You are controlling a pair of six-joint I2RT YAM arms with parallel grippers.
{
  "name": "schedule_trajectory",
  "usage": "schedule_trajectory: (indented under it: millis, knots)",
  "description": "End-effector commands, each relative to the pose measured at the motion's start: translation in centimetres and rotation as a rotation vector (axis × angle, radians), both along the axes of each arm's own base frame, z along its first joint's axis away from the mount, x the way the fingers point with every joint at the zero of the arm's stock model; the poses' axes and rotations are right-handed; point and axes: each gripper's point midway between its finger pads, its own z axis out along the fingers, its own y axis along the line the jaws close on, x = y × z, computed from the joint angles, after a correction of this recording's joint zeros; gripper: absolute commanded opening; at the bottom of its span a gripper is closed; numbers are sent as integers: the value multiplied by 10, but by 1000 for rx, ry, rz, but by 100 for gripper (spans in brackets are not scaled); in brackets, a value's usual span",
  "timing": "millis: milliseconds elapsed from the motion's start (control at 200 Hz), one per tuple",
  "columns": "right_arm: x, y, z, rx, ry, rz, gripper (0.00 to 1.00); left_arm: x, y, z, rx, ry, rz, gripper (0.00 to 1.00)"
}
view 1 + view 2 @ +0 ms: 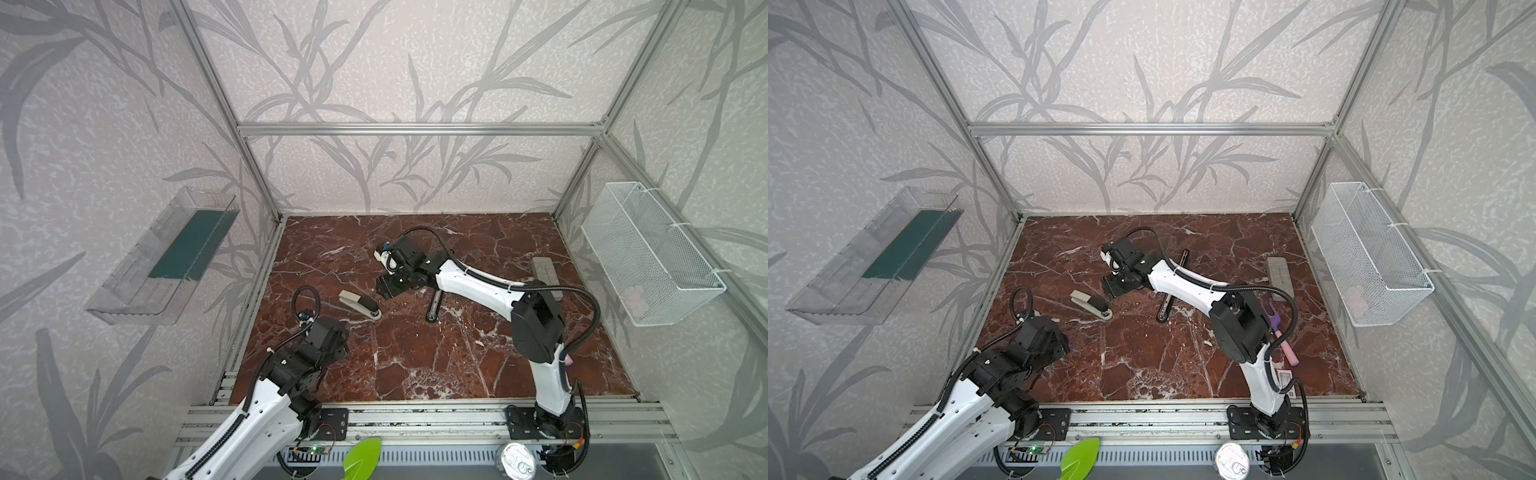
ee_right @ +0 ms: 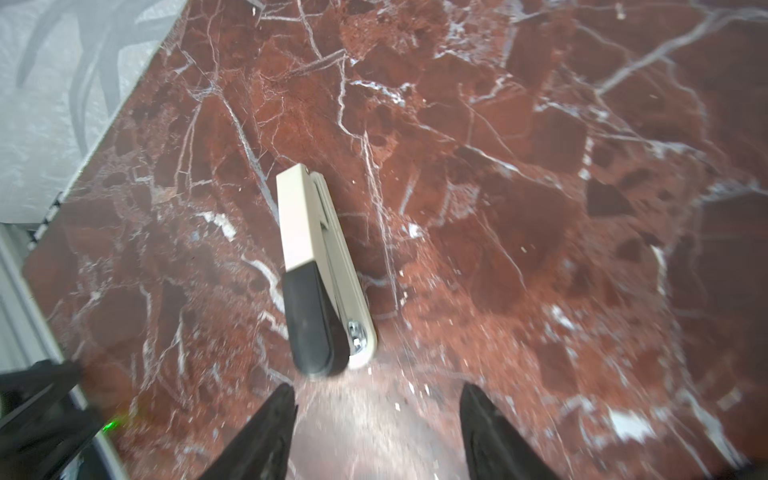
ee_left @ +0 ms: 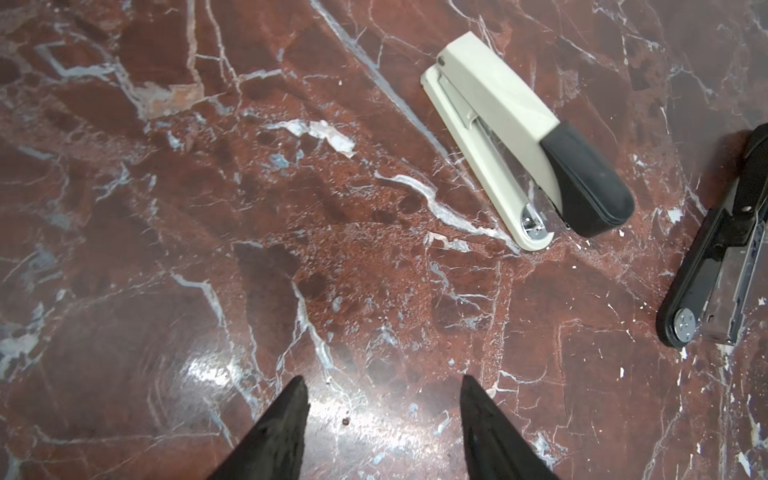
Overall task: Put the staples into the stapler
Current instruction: 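Reach the right gripper to the cream stapler's top while the left arm approaches, then grasp the cream stapler base with the left gripper while the right pulls its top open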
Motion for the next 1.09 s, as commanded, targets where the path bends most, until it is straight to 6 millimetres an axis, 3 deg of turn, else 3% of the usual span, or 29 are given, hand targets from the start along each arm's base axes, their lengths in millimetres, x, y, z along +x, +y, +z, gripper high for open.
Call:
schedule_trajectory:
  millis: [0, 335, 545, 700, 900, 1090]
  knots:
    - [-8, 11, -17, -64, 40, 49, 62, -11, 14, -11, 21, 28, 69, 58]
    - [-20, 41, -44, -172, 87, 136, 54, -9, 8, -28, -21, 54, 71, 58]
    - [-28, 43, -60, -229, 110, 156, 46, -9, 8, -32, -31, 60, 73, 58]
    - [-33, 41, -69, -251, 124, 175, 45, -9, 6, -36, -45, 64, 74, 58]
    - [-30, 38, -60, -261, 100, 168, 18, -6, 2, -39, -72, 67, 69, 58]
    - [-30, 29, -28, -223, 78, 122, 1, 11, -20, -30, -162, -7, -2, 63]
